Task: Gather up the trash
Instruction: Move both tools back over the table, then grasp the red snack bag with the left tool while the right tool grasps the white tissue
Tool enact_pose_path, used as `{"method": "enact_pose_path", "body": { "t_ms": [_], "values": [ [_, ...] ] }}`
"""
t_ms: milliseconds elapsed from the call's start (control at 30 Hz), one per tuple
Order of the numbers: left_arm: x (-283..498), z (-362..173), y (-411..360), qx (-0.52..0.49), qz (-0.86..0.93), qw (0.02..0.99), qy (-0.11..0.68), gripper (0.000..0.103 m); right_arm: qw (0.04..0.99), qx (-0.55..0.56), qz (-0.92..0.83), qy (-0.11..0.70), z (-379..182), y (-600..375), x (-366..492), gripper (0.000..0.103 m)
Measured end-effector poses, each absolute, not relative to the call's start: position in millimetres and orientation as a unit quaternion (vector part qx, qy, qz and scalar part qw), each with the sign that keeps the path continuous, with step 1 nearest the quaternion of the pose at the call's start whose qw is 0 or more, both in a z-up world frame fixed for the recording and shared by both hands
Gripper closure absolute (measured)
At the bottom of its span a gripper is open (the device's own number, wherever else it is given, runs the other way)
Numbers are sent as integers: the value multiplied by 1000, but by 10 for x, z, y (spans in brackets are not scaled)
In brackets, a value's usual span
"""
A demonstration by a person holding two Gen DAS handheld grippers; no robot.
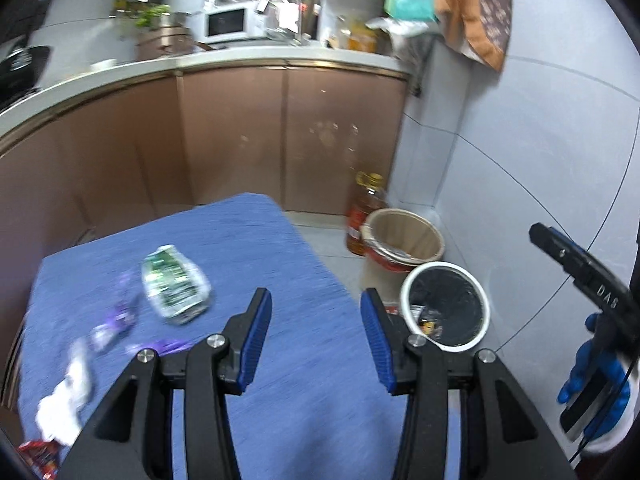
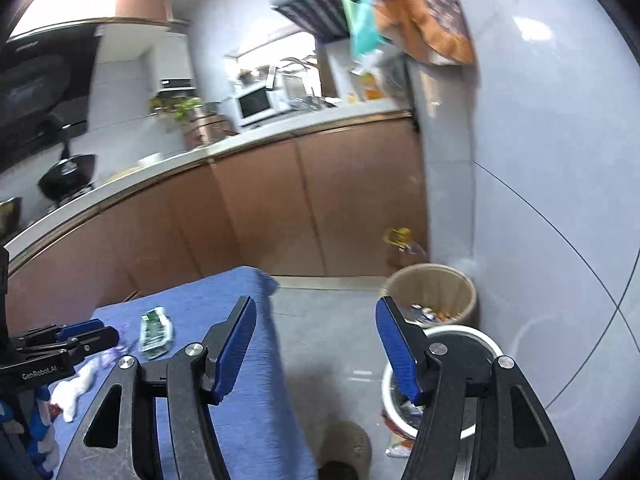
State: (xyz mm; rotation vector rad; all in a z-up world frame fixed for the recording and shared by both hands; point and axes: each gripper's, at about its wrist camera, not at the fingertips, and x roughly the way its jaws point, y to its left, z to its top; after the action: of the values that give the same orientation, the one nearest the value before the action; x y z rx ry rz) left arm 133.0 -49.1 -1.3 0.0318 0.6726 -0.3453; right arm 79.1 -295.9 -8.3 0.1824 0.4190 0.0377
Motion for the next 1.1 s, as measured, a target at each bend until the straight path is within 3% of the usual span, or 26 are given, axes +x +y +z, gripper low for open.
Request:
{"method": "enact_pose_path", "body": {
  "t_ms": [133, 233, 567, 833, 1100],
  "values": [
    [1038, 19, 4, -2, -139, 938, 319, 58, 975, 73, 54, 201, 32, -2670, 677, 42],
    [818, 19, 339, -4, -110, 945, 309, 50, 975, 67, 75, 197, 105, -2497, 596, 41],
    [60, -128, 1584, -22, -14, 956, 294, 49, 962, 61, 170, 203, 195, -1896, 412, 40],
    [-299, -571, 2480, -42, 53, 947, 314, 49, 940, 38, 239, 241, 105, -1290, 476, 40],
    [-218, -928, 2865, -62, 51, 941, 329, 48, 894, 4, 321, 312, -224, -448, 748, 40]
  ]
}}
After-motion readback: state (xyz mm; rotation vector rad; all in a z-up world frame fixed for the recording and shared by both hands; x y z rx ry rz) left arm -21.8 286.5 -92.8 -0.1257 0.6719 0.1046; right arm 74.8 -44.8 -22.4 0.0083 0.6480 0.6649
